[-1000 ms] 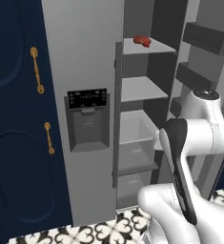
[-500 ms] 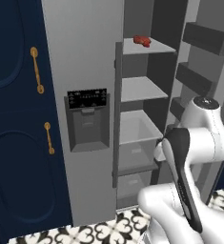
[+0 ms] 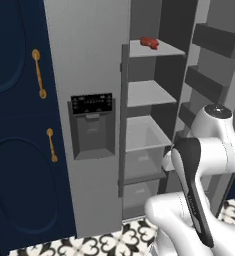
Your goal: Take the strawberry from the fridge and place it on top of the pancake, located on the dining counter.
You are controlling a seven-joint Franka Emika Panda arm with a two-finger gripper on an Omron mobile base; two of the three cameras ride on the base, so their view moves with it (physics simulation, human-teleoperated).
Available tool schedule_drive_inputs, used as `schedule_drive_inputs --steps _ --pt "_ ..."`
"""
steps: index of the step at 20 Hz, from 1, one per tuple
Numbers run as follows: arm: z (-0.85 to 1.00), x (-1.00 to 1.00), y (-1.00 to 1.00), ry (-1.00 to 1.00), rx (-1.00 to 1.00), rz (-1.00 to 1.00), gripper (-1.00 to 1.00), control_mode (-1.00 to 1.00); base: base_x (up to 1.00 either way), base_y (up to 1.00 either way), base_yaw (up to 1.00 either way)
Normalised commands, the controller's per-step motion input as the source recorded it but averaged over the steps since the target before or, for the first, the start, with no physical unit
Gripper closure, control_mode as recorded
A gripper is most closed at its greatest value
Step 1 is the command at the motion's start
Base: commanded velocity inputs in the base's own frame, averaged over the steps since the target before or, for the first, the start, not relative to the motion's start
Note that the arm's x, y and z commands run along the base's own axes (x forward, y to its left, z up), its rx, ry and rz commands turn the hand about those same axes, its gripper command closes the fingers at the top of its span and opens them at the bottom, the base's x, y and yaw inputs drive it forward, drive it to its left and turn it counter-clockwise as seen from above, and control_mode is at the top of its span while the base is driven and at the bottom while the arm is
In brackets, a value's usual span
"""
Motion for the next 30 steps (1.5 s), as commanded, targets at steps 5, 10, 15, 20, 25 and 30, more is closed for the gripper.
schedule_drive_inputs --steps 5,10,15,20,25,30 --pt "0.0 0.0 0.0 0.0 0.0 0.0 -1.0 1.0 0.49 0.0 0.12" --pt "0.0 0.0 0.0 0.0 0.0 0.0 -1.0 1.0 0.69 0.0 0.08" --pt "0.0 0.0 0.0 0.0 0.0 0.0 -1.0 1.0 0.57 -0.18 -0.02" --pt "0.0 0.0 0.0 0.0 0.0 0.0 -1.0 1.0 0.66 -0.11 -0.23" --pt "0.0 0.0 0.0 0.0 0.0 0.0 -1.0 1.0 0.21 -0.23 -0.21" --pt "0.0 0.0 0.0 0.0 0.0 0.0 -1.0 1.0 0.0 -0.42 -0.15"
